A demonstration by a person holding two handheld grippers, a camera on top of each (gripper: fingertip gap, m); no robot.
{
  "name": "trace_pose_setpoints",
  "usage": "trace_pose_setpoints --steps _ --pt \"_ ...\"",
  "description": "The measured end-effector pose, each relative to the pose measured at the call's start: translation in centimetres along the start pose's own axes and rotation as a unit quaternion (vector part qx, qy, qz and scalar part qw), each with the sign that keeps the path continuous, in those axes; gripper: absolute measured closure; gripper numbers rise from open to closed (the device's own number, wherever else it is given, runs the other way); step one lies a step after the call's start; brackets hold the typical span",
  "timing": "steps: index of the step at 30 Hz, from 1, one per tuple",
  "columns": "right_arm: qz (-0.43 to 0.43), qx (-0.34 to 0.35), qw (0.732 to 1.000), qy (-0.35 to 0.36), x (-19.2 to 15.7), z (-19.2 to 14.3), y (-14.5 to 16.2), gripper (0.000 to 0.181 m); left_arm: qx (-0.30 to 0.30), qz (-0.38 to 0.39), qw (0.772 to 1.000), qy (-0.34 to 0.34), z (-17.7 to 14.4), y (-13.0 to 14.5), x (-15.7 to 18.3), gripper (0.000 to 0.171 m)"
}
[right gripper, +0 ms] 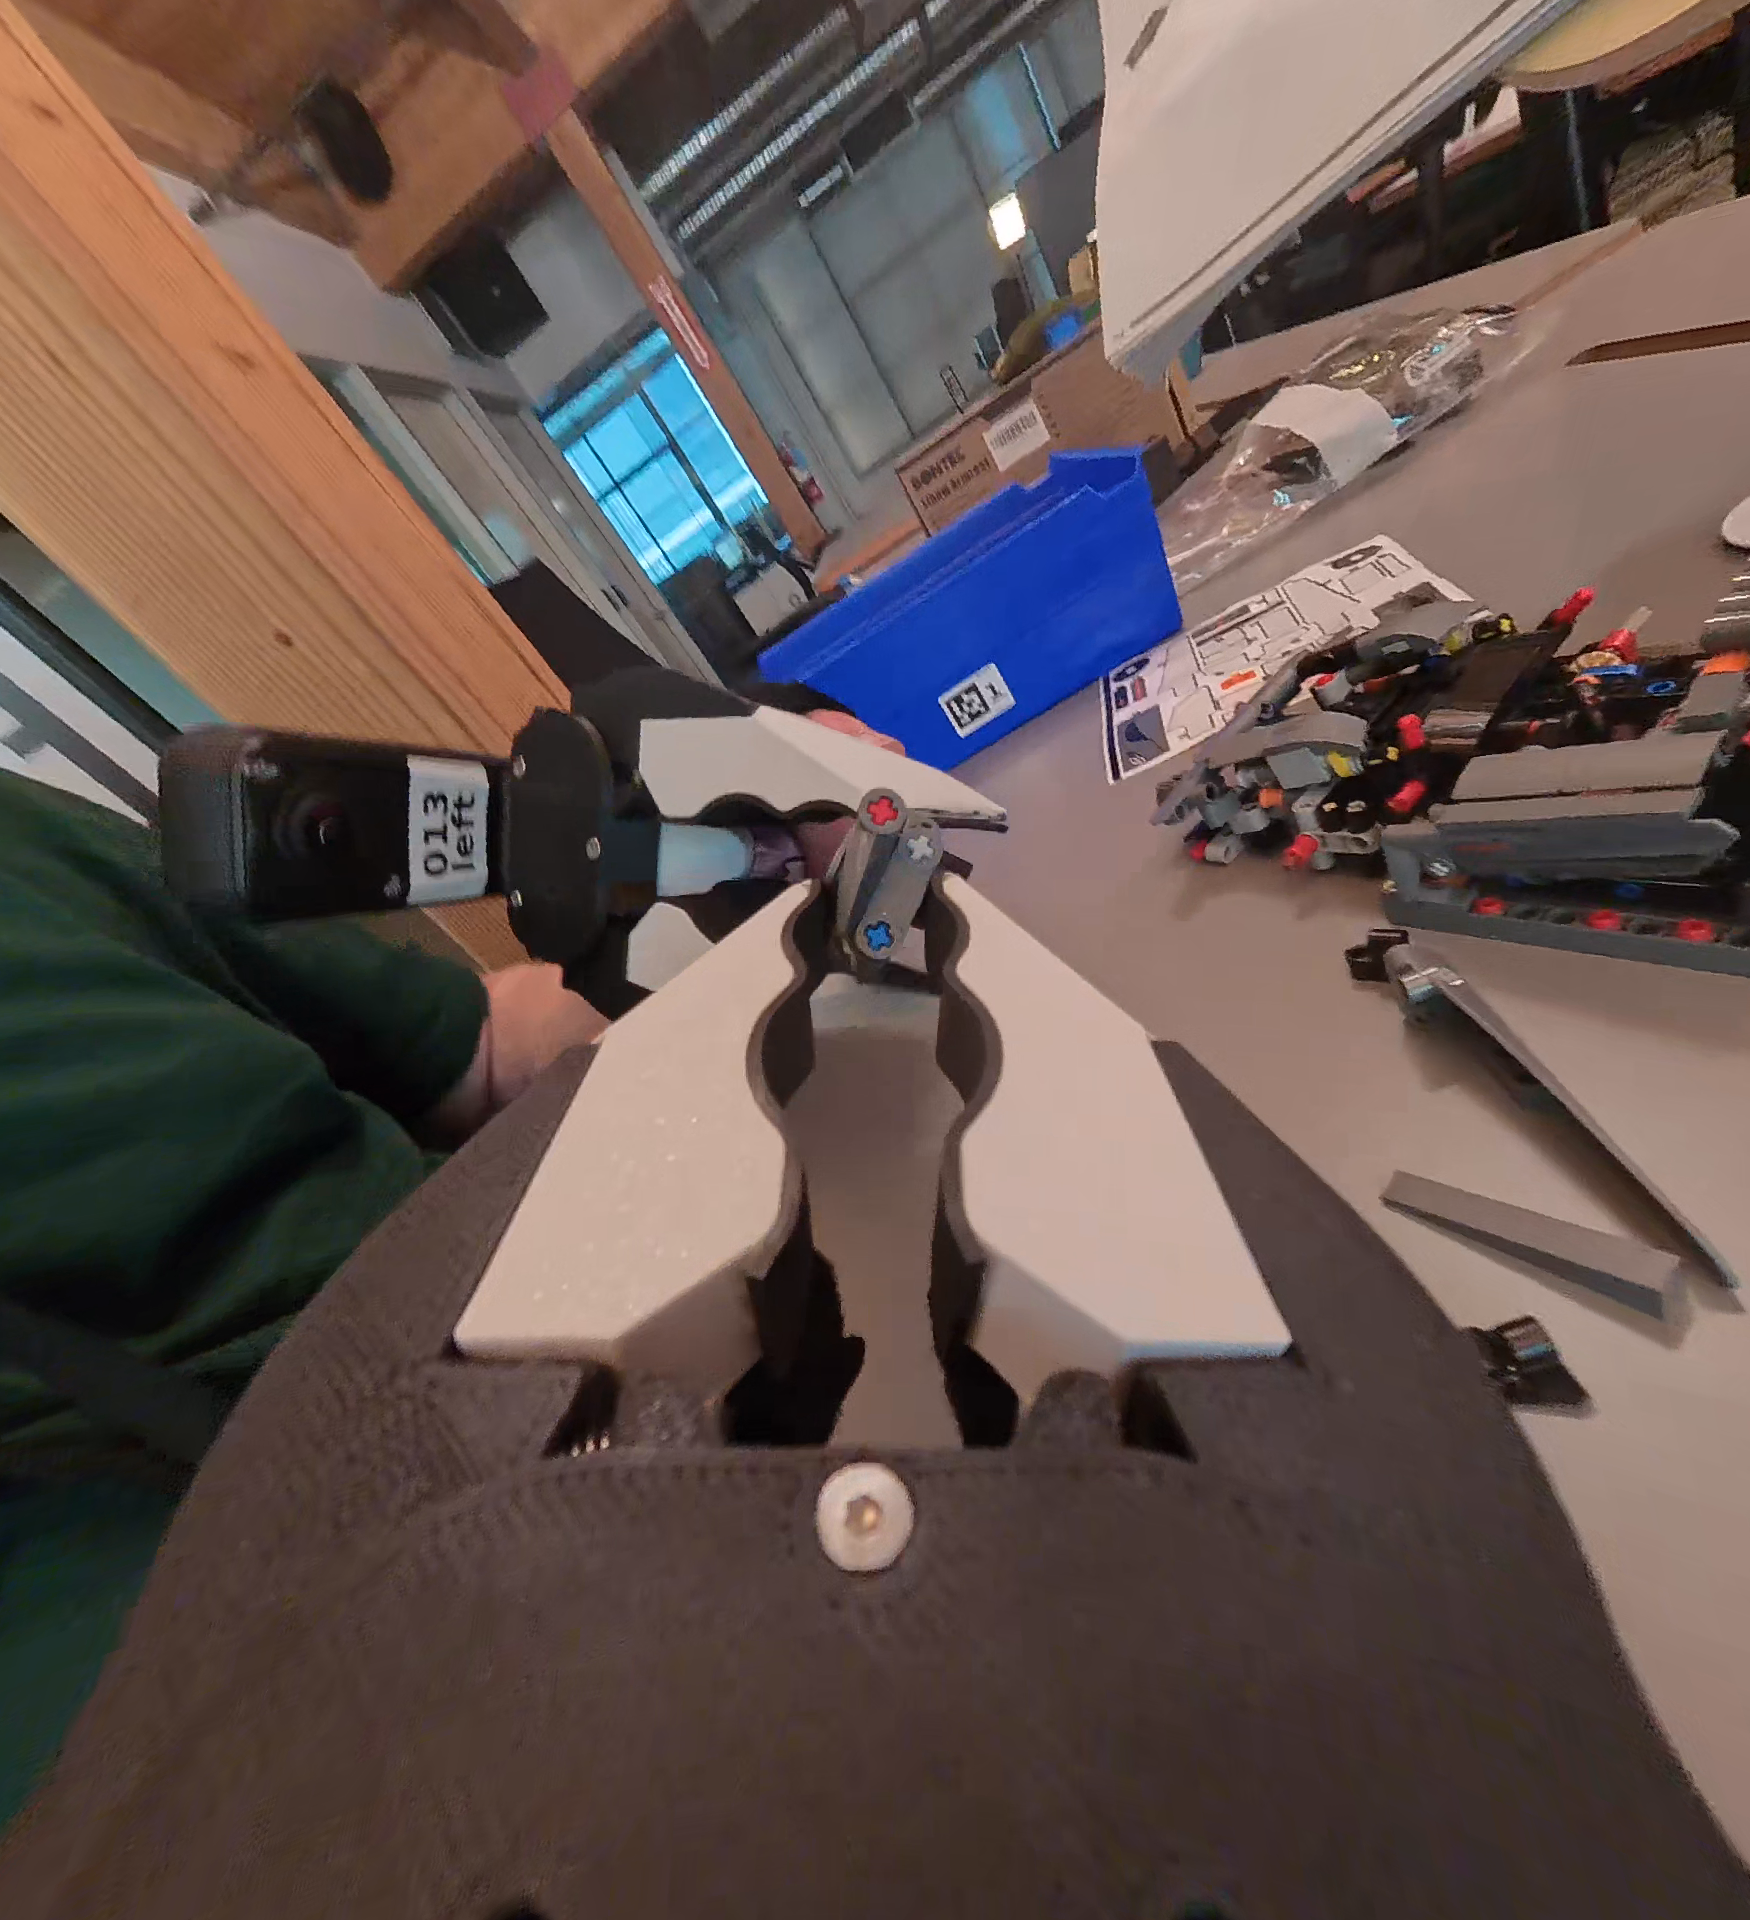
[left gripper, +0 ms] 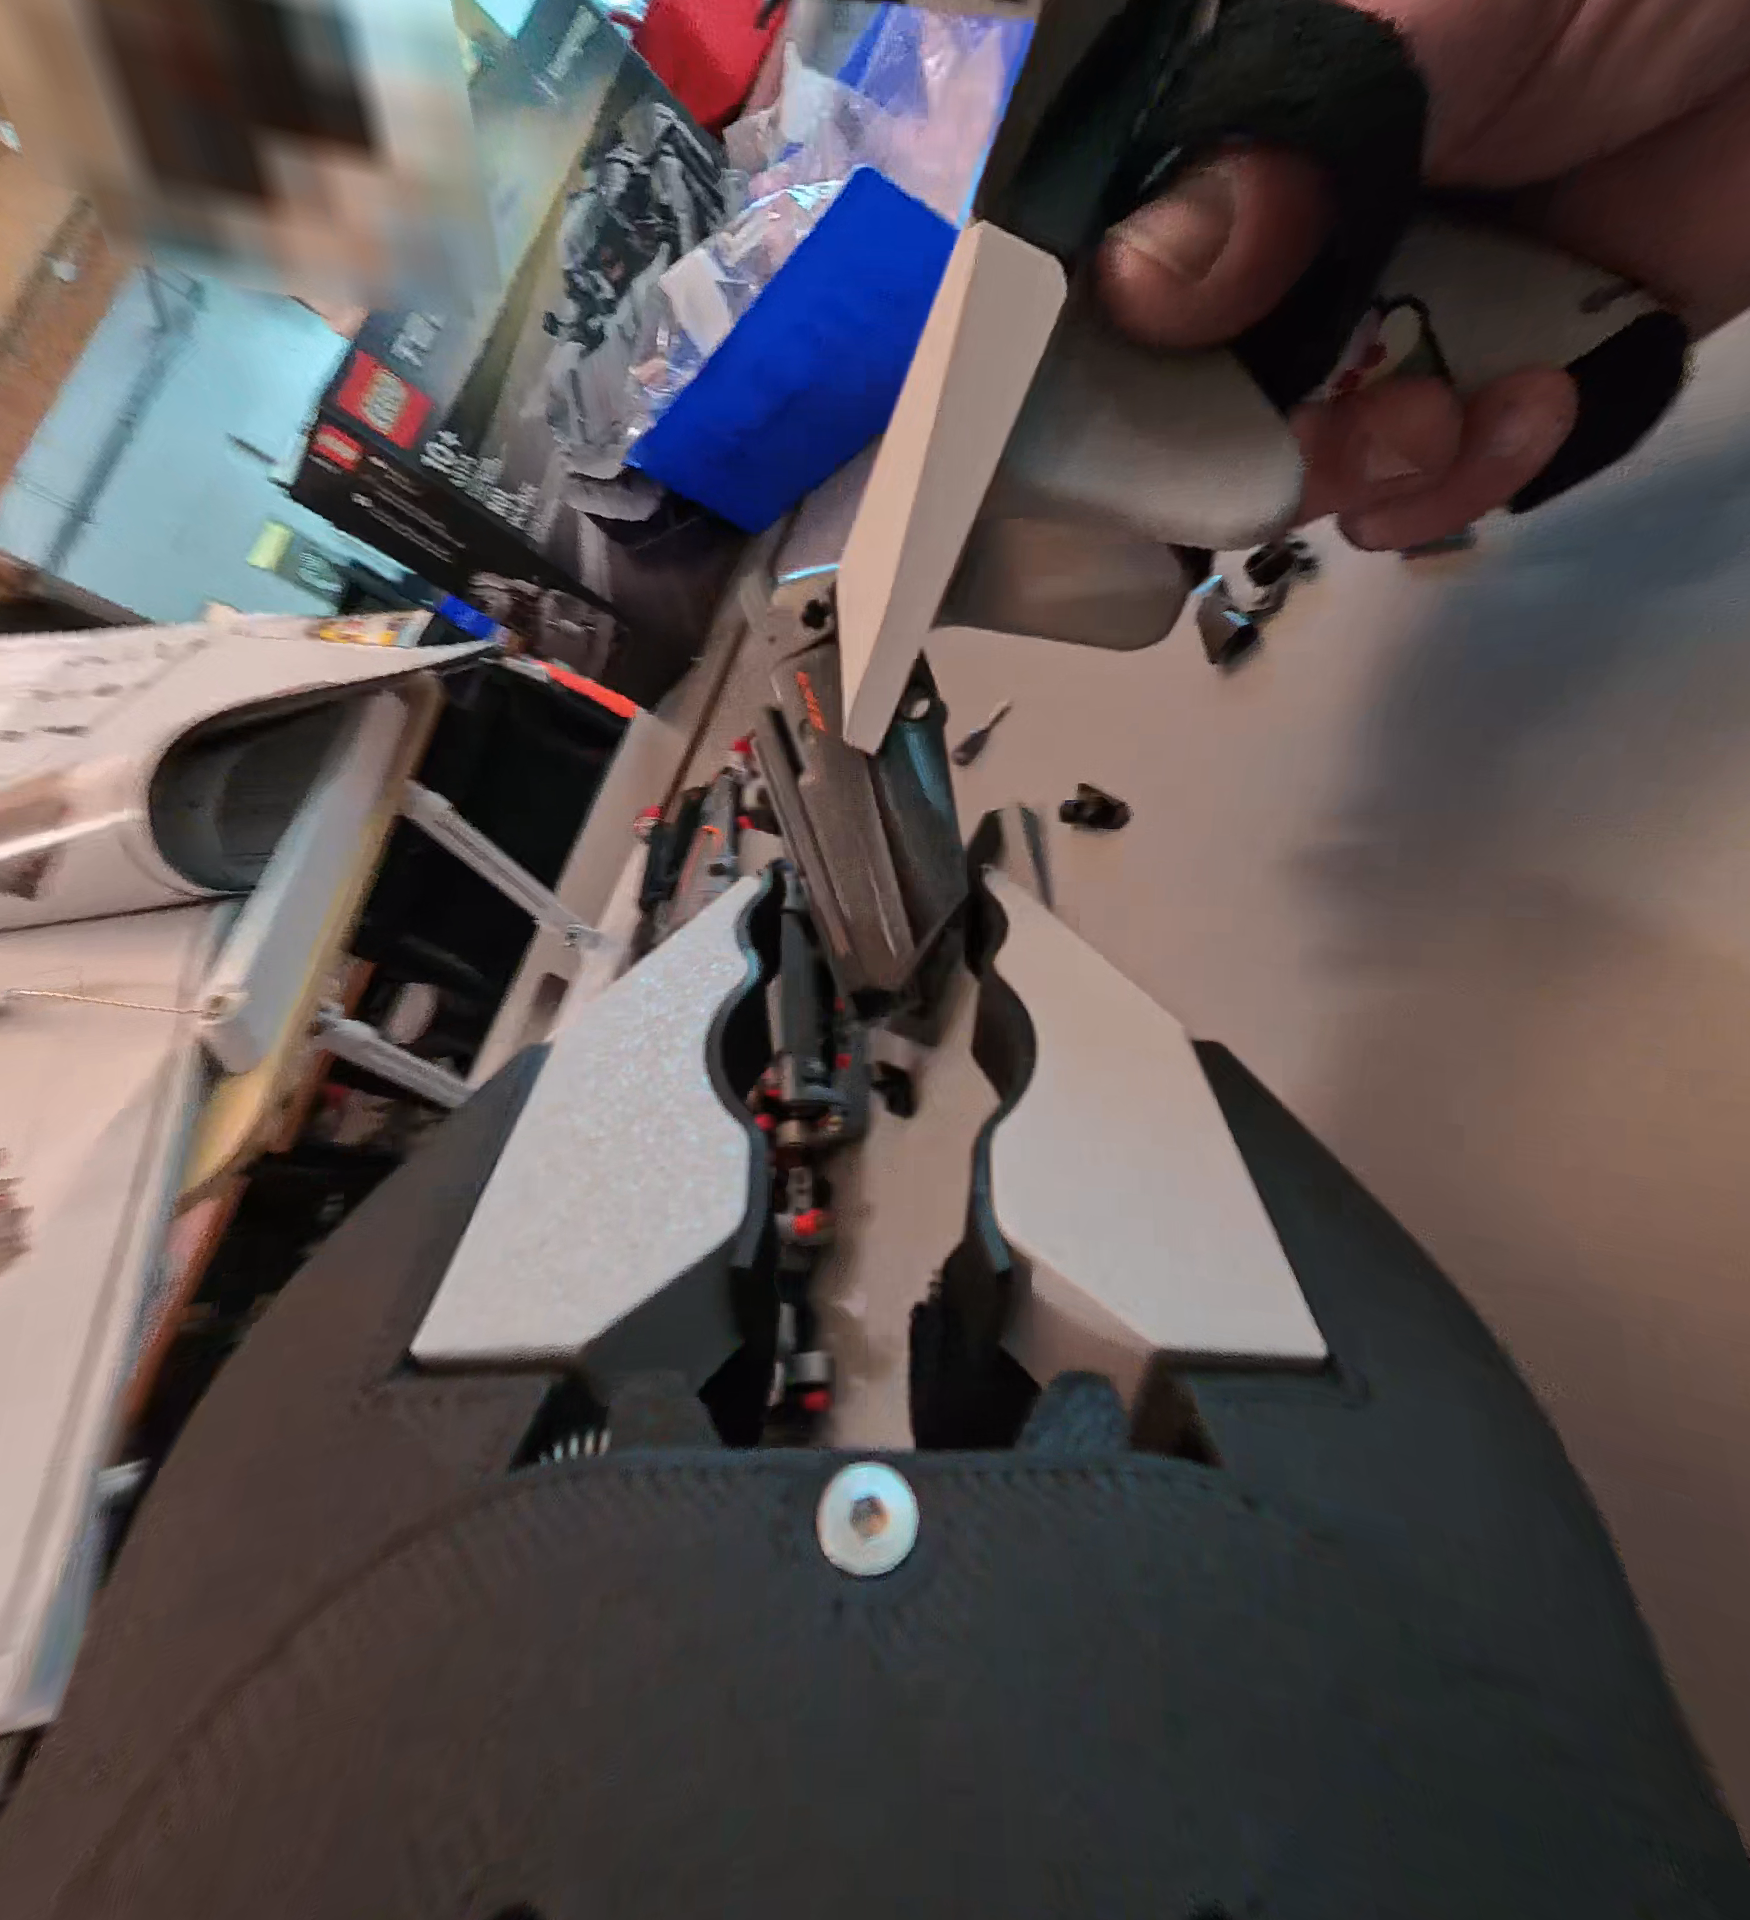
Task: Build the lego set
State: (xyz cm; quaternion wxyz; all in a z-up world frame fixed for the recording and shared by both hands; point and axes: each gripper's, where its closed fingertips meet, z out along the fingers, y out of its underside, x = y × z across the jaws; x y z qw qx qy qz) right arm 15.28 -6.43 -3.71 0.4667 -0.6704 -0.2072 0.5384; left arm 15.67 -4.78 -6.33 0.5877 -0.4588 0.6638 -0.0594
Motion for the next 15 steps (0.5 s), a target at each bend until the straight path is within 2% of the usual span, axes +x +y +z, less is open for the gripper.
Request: trace_pose_setpoints --steps 5,8,12,15 --pt "-0.041 -0.054 0.998 0.006 0.0 -0.2 0.2 0.166 0.022 -0.071 0.994 0.085 -0.4 0.3 1.6 0.121" --pt "-0.069 -0.108 0.992 0.007 0.2 -0.1 0.9 0.166 0.037 -0.117 0.981 0.148 -0.5 -0.1 2.8 0.116" --pt "-0.098 -0.171 0.98 -0.008 -0.1 0.2 1.4 0.166 0.052 -0.183 0.957 0.218 -0.6 -0.6 3.5 0.123" --pt "-0.118 -0.183 0.976 -0.02 -0.2 0.6 1.0 0.166 0.048 -0.206 0.951 0.224 -0.1 -0.2 3.1 0.14"
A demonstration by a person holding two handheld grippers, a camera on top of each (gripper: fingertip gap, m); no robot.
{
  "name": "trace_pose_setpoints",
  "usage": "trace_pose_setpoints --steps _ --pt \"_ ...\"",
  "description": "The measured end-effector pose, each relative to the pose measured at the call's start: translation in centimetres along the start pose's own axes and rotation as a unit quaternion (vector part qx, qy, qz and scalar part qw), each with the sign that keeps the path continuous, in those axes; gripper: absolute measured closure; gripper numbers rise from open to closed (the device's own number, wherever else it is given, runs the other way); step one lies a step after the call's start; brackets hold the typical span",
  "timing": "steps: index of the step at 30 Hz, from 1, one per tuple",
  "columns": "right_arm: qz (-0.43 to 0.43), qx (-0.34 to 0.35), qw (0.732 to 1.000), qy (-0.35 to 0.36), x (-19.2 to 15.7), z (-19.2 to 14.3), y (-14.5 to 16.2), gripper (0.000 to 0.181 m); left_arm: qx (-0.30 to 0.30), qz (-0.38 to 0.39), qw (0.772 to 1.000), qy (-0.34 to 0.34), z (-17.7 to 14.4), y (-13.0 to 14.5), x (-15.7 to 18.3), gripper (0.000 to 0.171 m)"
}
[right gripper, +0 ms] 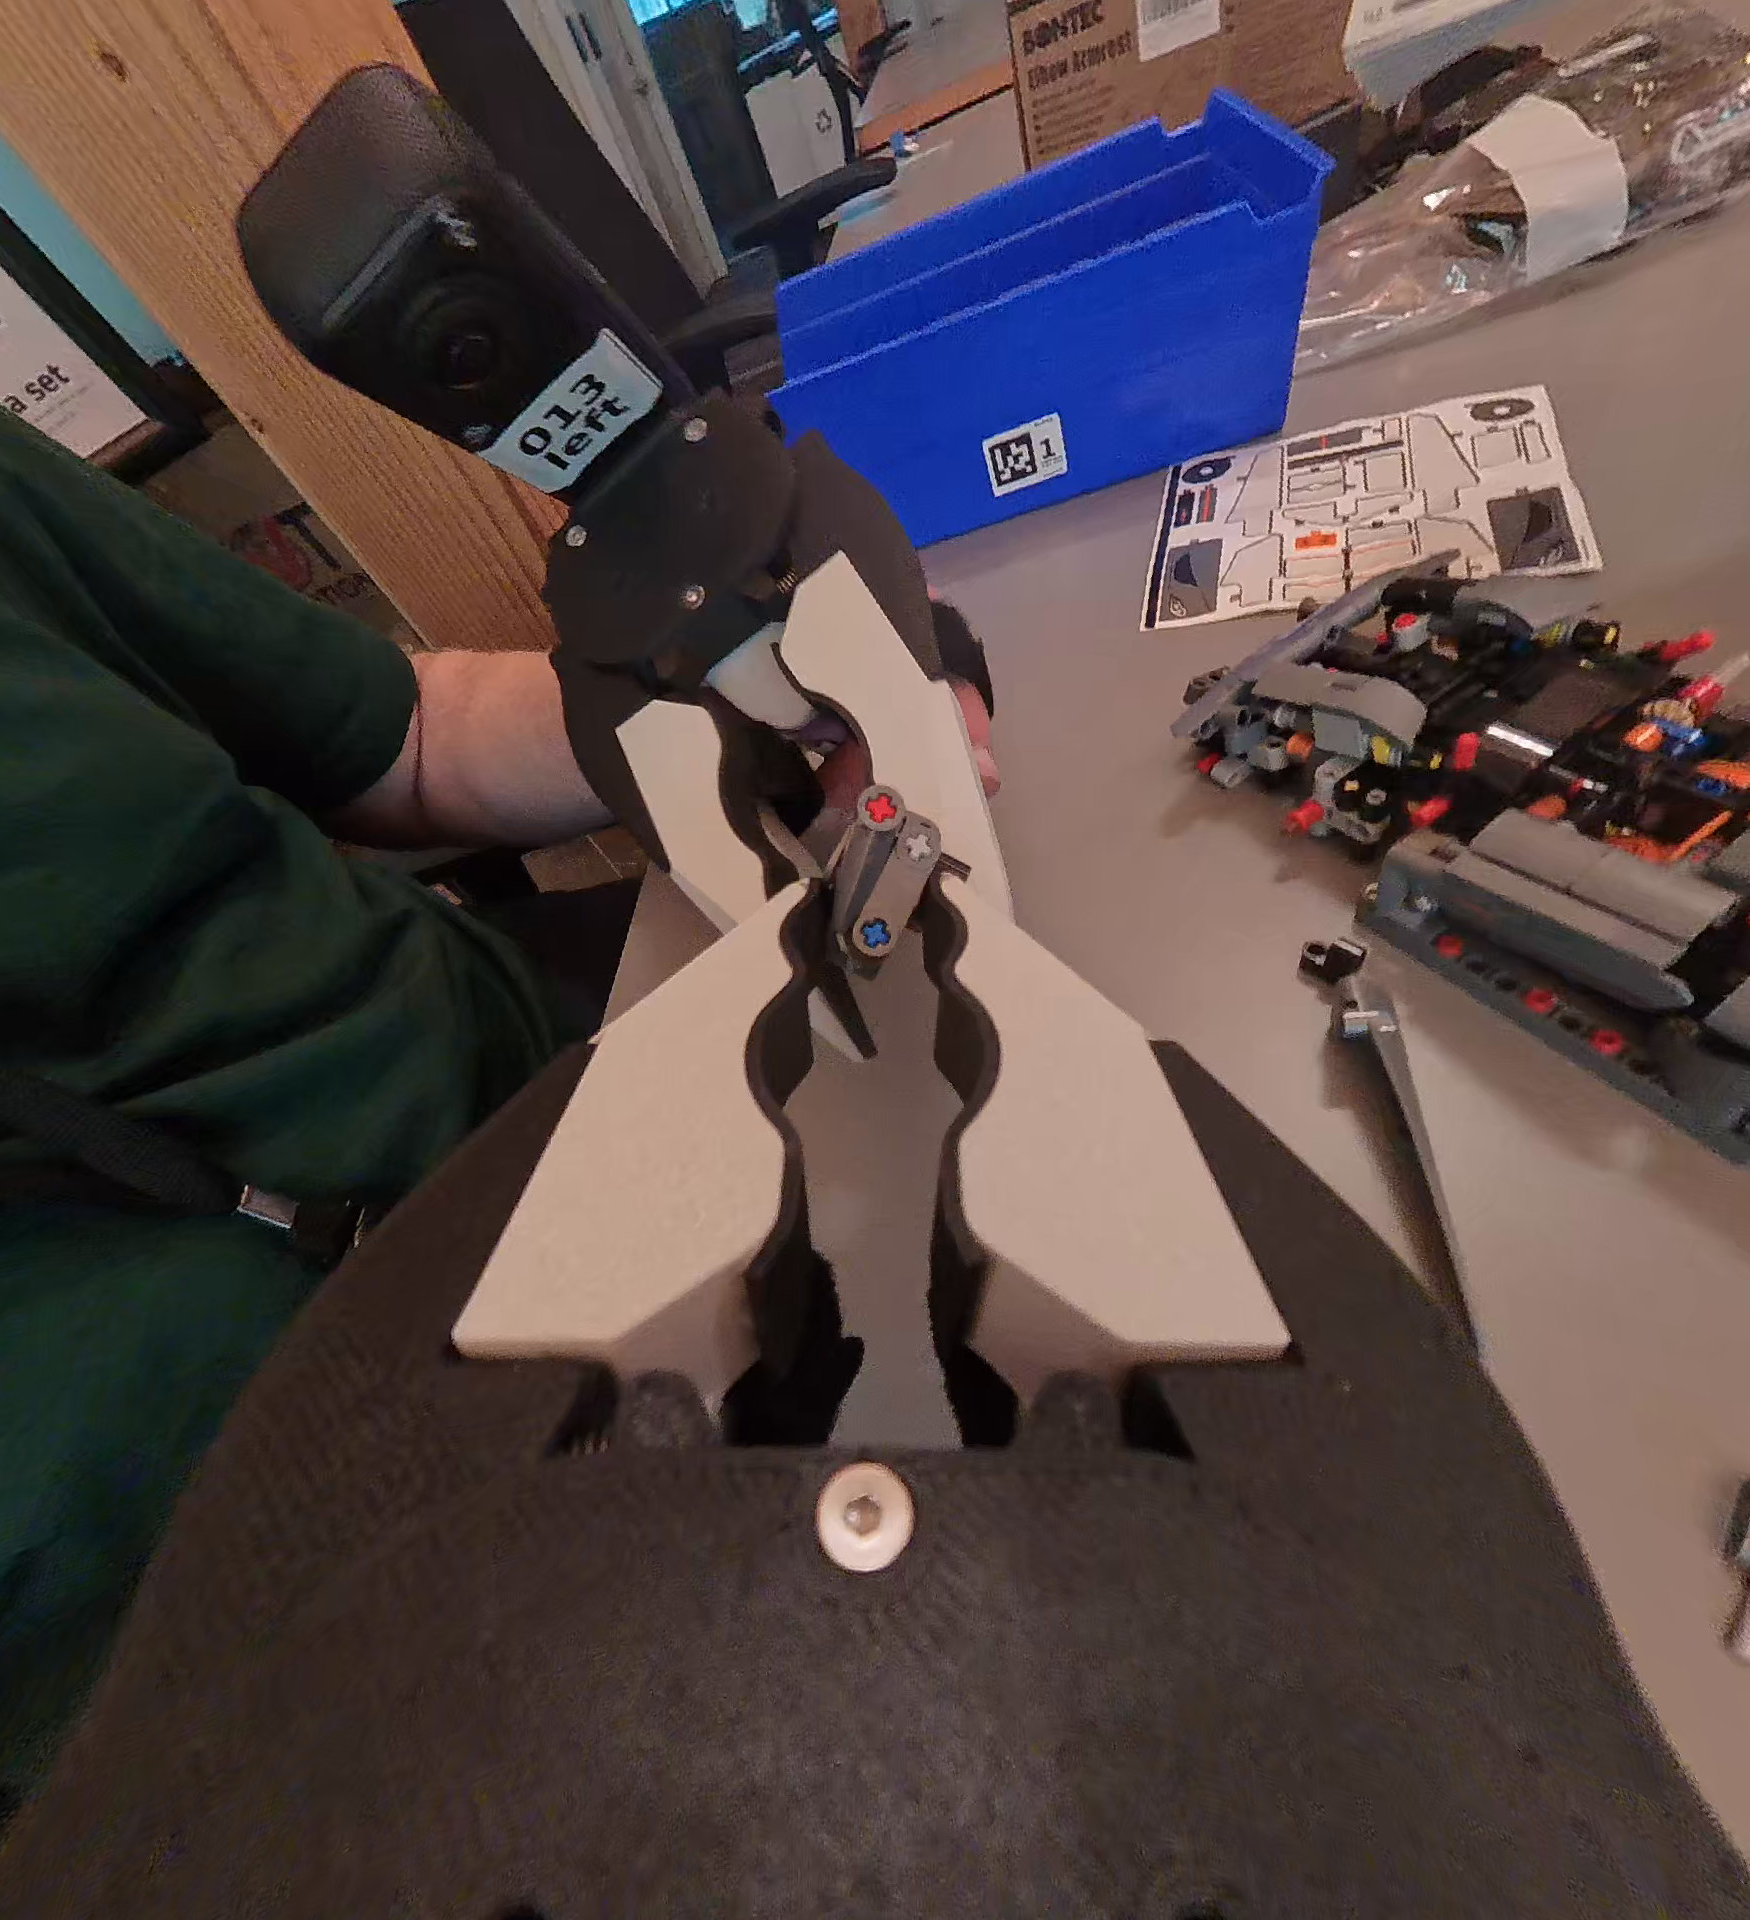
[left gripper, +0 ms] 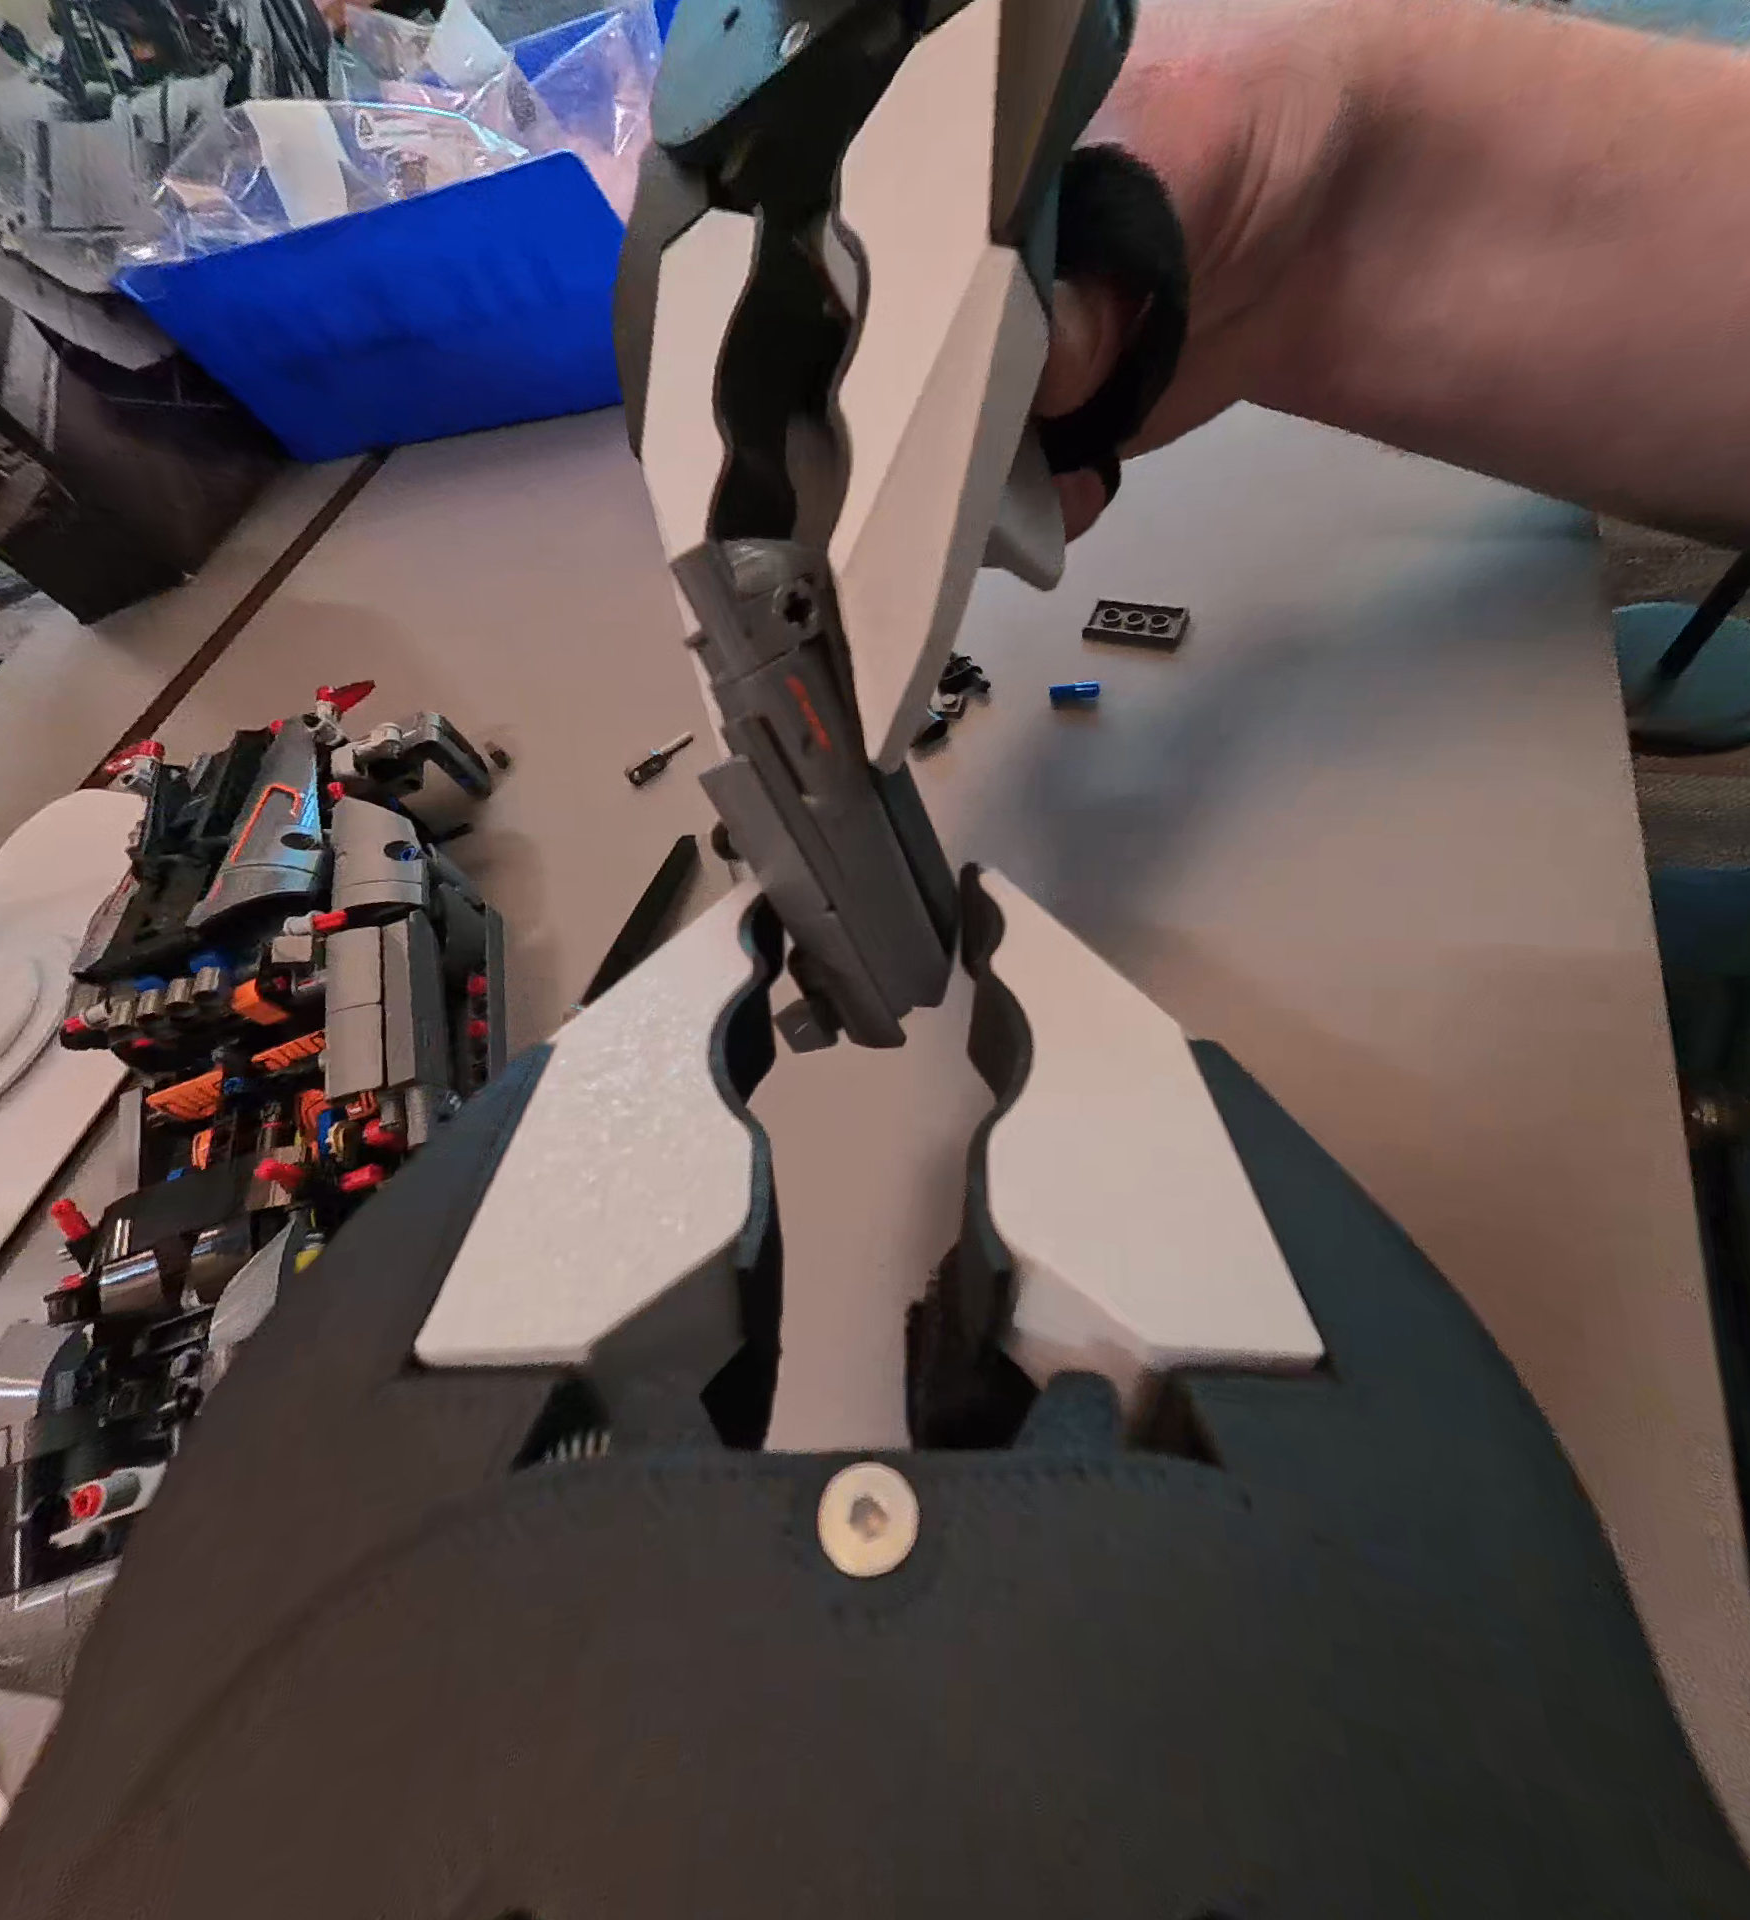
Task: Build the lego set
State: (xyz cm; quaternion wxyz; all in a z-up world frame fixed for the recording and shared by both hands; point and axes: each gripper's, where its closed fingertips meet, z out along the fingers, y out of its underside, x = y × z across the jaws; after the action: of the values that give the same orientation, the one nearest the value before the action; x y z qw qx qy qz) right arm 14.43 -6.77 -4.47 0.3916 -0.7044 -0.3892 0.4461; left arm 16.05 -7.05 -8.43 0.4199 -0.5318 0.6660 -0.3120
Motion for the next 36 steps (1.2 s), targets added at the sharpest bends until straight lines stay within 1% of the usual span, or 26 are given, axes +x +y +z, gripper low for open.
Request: trace_pose_setpoints --steps 5,7,12,18,23,26,31,36 --pt "-0.02 0.002 1.0 0.001 0.9 0.2 -1.2 0.165 0.014 -0.037 0.999 -0.002 0.2 -0.4 -1.2 0.142" --pt "-0.024 0.016 1.0 0.01 1.6 0.1 -1.9 0.166 0.026 -0.049 0.998 -0.022 0.2 -0.7 -2.2 0.143" --pt "-0.037 0.041 0.998 0.035 3.1 -0.2 -3.0 0.163 0.043 -0.089 0.995 -0.025 0.4 -1.2 -3.7 0.143" --pt "-0.026 0.083 0.995 0.043 4.1 -1.0 -3.2 0.16 0.053 -0.107 0.992 -0.039 1.1 -1.4 -4.7 0.144" --pt "-0.012 0.098 0.995 0.027 4.3 -1.1 -2.8 0.167 0.052 -0.111 0.992 -0.035 2.0 -1.5 -4.6 0.143" --pt "-0.02 0.101 0.994 0.032 4.3 -1.3 -2.8 0.167 0.054 -0.112 0.992 -0.034 2.4 -1.7 -4.6 0.143" --pt "-0.009 0.113 0.993 0.02 4.3 -1.5 -2.8 0.168 0.059 -0.112 0.991 -0.039 2.8 -1.9 -4.6 0.143" --pt "-0.011 0.109 0.994 0.006 3.8 -1.3 -2.5 0.168 0.055 -0.106 0.992 -0.033 2.9 -1.8 -4.1 0.142"
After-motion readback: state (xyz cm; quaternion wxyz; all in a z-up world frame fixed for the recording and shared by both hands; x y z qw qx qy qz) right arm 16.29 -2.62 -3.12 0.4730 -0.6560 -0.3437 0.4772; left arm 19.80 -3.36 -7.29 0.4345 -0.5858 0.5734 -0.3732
